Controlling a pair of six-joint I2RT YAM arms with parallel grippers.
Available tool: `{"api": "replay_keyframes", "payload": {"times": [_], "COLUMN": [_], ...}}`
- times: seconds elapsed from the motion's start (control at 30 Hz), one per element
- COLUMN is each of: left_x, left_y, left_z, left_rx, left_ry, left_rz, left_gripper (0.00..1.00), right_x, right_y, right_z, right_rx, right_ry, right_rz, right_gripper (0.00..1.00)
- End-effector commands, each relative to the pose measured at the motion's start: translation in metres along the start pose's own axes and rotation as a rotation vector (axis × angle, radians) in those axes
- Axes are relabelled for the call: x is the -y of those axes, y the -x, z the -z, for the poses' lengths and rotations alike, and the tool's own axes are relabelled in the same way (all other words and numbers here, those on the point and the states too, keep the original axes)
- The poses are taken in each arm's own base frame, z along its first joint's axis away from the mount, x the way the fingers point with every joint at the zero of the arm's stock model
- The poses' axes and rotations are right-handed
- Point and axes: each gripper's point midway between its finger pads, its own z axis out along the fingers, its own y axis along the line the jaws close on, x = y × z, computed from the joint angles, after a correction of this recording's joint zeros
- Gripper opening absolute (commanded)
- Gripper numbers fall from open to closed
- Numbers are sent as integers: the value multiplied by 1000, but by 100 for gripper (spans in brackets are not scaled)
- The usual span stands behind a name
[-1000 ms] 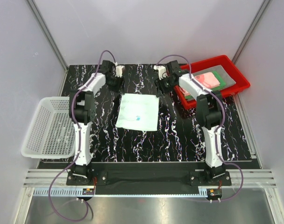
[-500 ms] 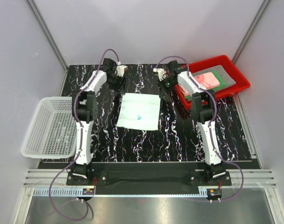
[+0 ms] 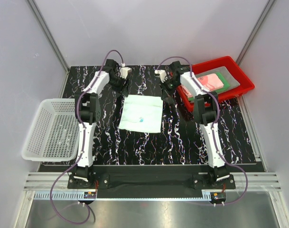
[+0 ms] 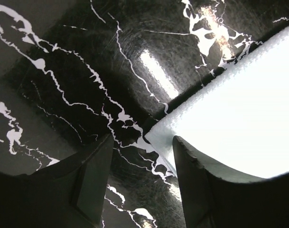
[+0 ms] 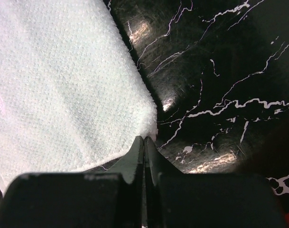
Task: Fold and stack the towels
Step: Fold the towel
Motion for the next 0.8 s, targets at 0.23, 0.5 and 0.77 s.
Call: {"api": "replay_keyframes", "payload": {"times": [0.23, 0.5, 0.77], "left_x": [20, 22, 32], "left_y": [8, 38, 69], "left_z": [-2, 32, 89], "left_rx": [1, 110, 251], "left_ry": [-74, 12, 108], "left_rz": [-102, -71, -127], "left_gripper": [6, 0, 0], "right_x": [0, 13, 2], "right_y": [26, 46, 73], "right_z": [12, 42, 91], "right_rx": [61, 90, 214], "right_ry": [-12, -157, -271], "right_rz": [88, 107, 197], "right_gripper": [0, 0, 0]}}
